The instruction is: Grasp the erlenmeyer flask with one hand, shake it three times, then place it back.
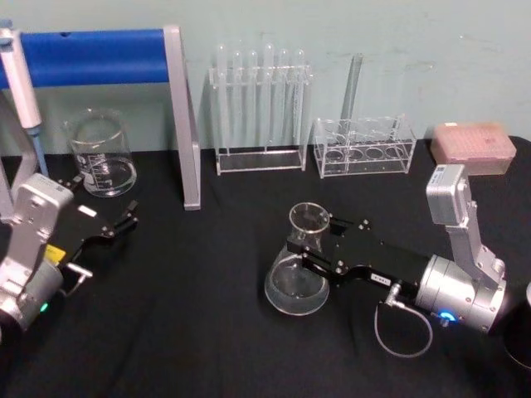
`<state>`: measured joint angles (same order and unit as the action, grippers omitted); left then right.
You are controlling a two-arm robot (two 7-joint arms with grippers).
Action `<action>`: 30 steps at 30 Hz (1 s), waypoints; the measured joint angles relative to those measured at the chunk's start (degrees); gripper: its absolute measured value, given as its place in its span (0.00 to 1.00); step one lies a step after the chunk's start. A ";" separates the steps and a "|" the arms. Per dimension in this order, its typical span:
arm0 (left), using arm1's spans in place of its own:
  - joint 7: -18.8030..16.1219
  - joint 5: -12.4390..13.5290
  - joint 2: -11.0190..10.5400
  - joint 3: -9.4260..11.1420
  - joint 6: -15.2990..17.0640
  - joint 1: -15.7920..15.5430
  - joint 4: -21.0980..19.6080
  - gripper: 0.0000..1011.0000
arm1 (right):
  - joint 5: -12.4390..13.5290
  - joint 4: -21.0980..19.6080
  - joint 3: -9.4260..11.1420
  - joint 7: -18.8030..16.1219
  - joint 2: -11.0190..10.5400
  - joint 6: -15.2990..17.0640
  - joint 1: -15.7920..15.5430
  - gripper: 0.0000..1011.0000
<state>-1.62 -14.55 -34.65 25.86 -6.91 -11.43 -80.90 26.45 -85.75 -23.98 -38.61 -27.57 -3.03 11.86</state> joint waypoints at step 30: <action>0.00 0.00 0.00 0.00 0.00 0.00 0.00 0.99 | 0.73 6.72 -4.30 0.24 0.51 -2.75 4.47 0.44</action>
<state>-1.62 -14.55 -34.64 25.86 -6.91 -11.43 -80.90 27.18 -79.02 -28.28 -38.37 -27.06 -5.78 16.33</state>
